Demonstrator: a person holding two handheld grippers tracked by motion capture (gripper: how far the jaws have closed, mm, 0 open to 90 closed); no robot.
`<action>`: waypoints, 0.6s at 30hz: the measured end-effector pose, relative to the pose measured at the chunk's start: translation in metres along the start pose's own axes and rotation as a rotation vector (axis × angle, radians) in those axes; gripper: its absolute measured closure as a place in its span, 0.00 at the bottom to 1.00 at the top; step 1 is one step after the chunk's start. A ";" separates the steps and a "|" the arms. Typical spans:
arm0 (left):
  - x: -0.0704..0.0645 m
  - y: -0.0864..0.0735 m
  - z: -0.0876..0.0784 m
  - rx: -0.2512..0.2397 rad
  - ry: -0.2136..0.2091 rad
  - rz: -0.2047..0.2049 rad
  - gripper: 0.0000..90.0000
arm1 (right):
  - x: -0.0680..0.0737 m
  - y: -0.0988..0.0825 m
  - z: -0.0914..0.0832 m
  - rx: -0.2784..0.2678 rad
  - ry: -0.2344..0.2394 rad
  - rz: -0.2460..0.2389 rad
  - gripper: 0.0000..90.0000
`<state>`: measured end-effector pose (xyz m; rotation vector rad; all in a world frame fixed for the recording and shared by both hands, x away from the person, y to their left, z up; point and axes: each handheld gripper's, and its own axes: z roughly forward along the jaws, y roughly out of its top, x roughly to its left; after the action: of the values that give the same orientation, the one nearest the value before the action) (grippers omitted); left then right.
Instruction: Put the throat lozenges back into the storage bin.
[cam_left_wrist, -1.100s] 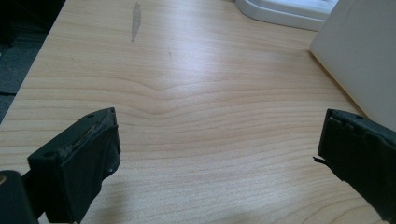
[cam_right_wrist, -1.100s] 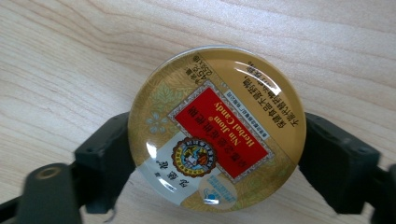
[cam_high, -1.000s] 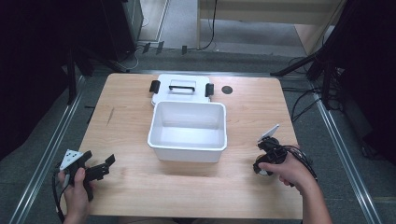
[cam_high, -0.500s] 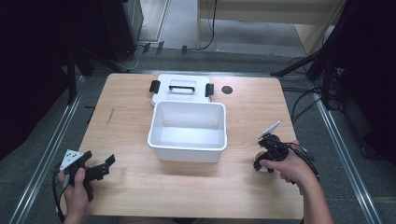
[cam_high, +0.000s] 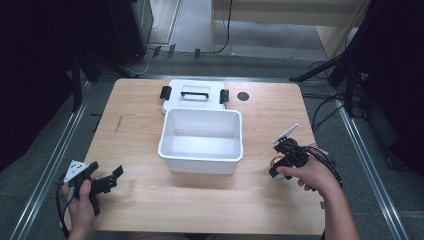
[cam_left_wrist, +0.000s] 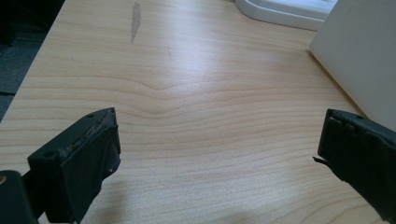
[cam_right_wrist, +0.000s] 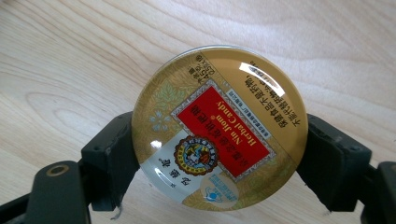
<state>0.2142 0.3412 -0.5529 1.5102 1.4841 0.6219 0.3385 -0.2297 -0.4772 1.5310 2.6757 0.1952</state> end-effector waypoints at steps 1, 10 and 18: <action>0.000 0.000 0.000 0.000 0.000 -0.001 0.00 | 0.001 0.002 -0.003 -0.003 -0.006 -0.013 0.23; 0.000 0.000 0.000 0.002 0.000 -0.002 0.00 | 0.003 0.009 -0.016 -0.012 -0.002 -0.022 0.23; 0.000 0.000 0.000 0.001 0.000 -0.004 0.00 | 0.007 0.019 -0.037 -0.027 -0.007 -0.026 0.23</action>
<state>0.2142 0.3414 -0.5529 1.5078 1.4876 0.6185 0.3466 -0.2172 -0.4375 1.4863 2.6743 0.2228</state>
